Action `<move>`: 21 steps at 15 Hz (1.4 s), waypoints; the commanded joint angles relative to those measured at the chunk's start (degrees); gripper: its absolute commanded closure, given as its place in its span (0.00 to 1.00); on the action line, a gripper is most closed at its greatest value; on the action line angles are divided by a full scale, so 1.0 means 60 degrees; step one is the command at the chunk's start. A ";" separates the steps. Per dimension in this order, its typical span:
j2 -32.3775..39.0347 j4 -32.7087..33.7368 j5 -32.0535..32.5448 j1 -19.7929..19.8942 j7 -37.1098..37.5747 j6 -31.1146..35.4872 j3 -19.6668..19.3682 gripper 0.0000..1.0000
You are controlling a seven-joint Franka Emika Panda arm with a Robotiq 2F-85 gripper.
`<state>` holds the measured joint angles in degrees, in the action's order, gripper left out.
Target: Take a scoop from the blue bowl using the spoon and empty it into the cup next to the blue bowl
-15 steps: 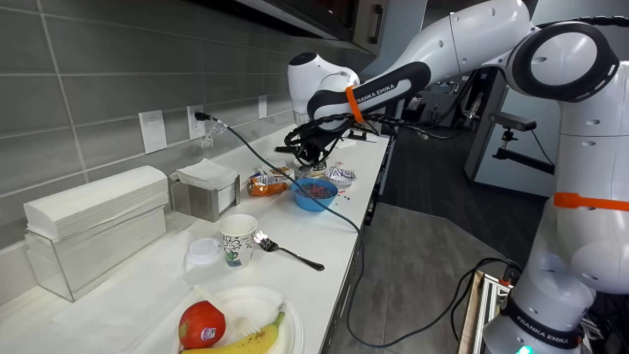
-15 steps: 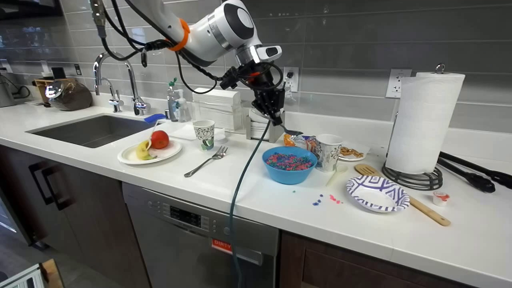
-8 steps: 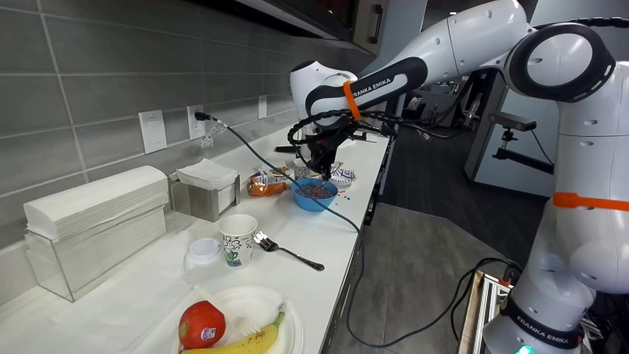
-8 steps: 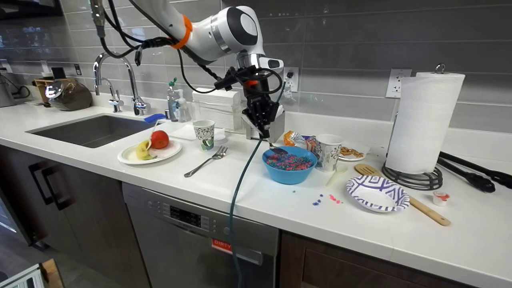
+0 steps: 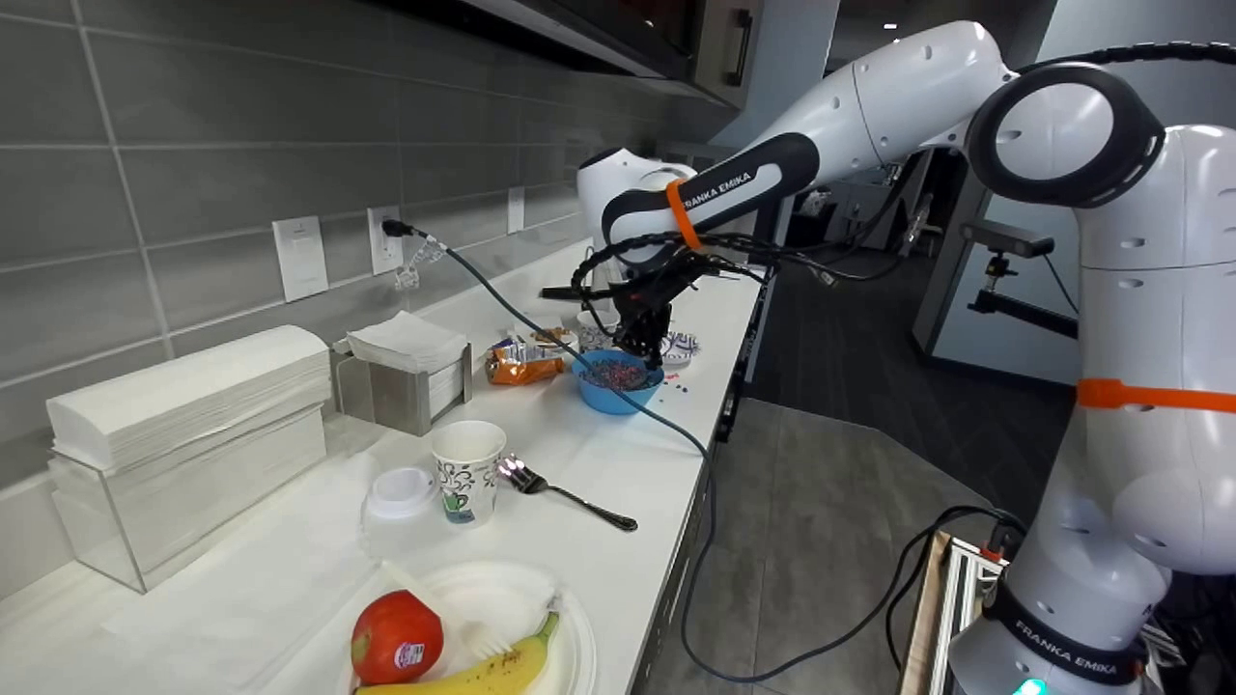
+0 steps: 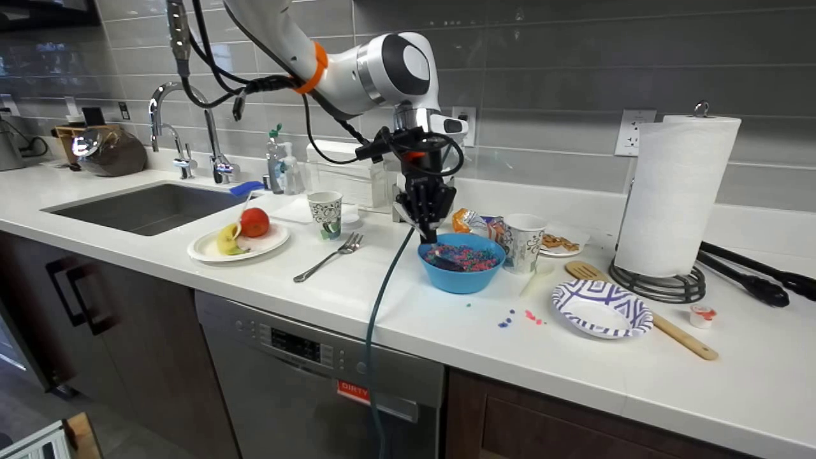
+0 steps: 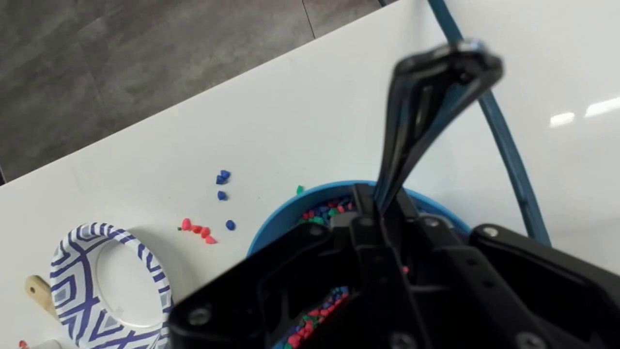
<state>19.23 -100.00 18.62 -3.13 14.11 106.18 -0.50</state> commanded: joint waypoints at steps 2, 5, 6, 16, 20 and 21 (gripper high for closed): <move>0.0345 0.0113 -0.0084 0.0073 -0.0246 0.0553 -0.0116 0.97; 0.0481 -0.0003 0.0088 0.0060 -0.0209 0.1413 -0.0206 0.97; 0.0552 -0.0006 0.0074 0.0062 -0.0236 0.1642 -0.0224 0.97; 0.0723 -0.0077 0.0356 -0.0080 -0.0519 0.2302 -0.0346 0.56; 0.0746 -0.0041 0.0494 -0.0195 -0.0499 0.2219 -0.0354 0.26; 0.0712 -0.0030 0.0498 -0.0213 -0.0475 0.2166 -0.0351 0.19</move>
<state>23.73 -99.74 20.69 -3.71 11.64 118.45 -2.10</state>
